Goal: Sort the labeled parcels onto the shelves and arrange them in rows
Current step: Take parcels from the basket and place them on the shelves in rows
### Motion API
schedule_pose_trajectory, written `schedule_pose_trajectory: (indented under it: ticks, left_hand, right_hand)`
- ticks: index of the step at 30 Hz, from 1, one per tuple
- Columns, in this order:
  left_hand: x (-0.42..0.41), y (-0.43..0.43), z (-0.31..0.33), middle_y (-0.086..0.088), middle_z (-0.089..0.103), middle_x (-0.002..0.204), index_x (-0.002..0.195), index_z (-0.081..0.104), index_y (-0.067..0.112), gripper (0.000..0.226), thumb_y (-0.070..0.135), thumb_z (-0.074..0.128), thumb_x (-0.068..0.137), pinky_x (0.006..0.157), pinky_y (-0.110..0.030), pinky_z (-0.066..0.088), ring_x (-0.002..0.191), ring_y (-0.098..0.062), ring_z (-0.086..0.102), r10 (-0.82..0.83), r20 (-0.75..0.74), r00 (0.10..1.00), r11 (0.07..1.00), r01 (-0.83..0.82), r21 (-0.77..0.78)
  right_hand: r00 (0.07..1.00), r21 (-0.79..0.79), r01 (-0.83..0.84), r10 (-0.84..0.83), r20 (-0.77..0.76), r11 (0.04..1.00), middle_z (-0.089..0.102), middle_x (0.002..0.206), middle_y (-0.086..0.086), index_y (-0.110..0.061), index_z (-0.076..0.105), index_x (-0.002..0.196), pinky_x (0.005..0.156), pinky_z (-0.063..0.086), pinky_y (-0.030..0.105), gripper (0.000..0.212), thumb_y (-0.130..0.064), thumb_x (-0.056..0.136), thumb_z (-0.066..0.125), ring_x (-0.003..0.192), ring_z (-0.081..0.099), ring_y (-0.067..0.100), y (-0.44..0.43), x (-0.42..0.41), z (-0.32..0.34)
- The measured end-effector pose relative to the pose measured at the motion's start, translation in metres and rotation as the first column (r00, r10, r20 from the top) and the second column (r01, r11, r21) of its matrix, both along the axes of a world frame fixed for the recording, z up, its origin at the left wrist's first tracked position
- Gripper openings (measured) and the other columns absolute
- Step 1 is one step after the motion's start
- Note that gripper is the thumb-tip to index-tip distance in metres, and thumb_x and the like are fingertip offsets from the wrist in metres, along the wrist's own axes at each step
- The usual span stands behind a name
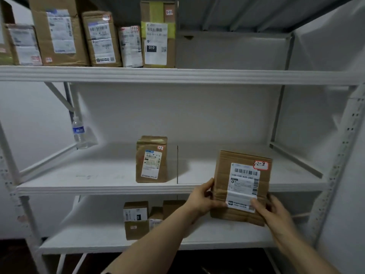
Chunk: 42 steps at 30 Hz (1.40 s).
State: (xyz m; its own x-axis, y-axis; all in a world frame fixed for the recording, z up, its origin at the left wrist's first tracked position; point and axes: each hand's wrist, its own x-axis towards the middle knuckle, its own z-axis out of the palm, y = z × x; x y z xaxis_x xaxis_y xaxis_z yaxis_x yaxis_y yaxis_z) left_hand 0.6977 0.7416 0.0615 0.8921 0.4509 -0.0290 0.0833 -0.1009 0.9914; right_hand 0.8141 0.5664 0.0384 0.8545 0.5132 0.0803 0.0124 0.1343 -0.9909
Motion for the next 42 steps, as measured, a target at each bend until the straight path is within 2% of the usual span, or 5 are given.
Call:
schedule_pose_trajectory:
  ticks: [4,17,24,28,42]
  left_hand:
    - [0.034,-0.003,-0.001,-0.007,0.056,0.130,0.149,0.028,0.028,0.090,0.000,0.074,0.077,0.098,-0.031,0.048,0.116,-0.020,0.057,0.060,0.027,0.998,0.998,-0.061,0.034]
    - [0.163,0.059,-0.038,-0.004,0.059,0.129,0.151,0.022,0.017,0.096,-0.001,0.076,0.074,0.082,-0.015,0.052,0.112,-0.020,0.060,0.133,0.035,0.991,0.939,-0.137,0.315]
    - [0.213,0.086,-0.054,0.003,0.065,0.113,0.125,0.046,0.018,0.062,0.019,0.079,0.072,0.088,-0.037,0.051,0.104,-0.022,0.063,0.183,-0.097,0.978,0.863,-0.112,0.493]
    - [0.227,0.094,-0.060,0.000,0.065,0.114,0.133,0.040,0.020,0.068,0.017,0.075,0.075,0.090,-0.039,0.051,0.104,-0.025,0.063,0.242,-0.117,0.963,0.849,-0.152,0.506]
    - [0.245,0.102,-0.071,-0.004,0.066,0.115,0.135,0.036,0.022,0.066,0.014,0.070,0.079,0.087,-0.042,0.052,0.102,-0.030,0.063,0.395,-0.207,0.895,0.799,-0.224,0.558]
  right_hand:
    - [0.997,-0.014,-0.031,0.032,0.067,0.999,0.069,0.110,-0.003,-0.031,0.065,0.106,0.099,0.046,0.040,0.023,-0.019,0.086,0.066,0.106,0.063,0.018,0.010,0.039,-0.007]
    - [0.978,-0.183,0.024,0.014,0.208,0.983,0.056,0.127,0.002,-0.030,0.048,0.133,0.100,0.046,0.037,0.047,-0.015,0.091,0.062,0.117,0.054,0.017,0.075,0.151,-0.018]
    - [0.970,-0.244,0.005,0.055,0.236,0.970,0.061,0.113,-0.007,-0.027,0.049,0.125,0.082,0.045,0.013,0.049,0.002,0.088,0.060,0.105,0.057,0.008,0.103,0.193,-0.024]
    - [0.972,-0.293,0.015,0.055,0.229,0.956,0.065,0.113,-0.002,-0.019,0.054,0.123,0.092,0.049,0.027,0.047,0.001,0.083,0.066,0.105,0.061,0.014,0.119,0.212,-0.035]
    - [0.935,-0.489,0.067,0.116,0.335,0.870,0.061,0.125,0.009,-0.008,0.052,0.130,0.090,0.039,0.026,0.035,-0.006,0.094,0.052,0.117,0.055,0.027,0.150,0.249,-0.059]
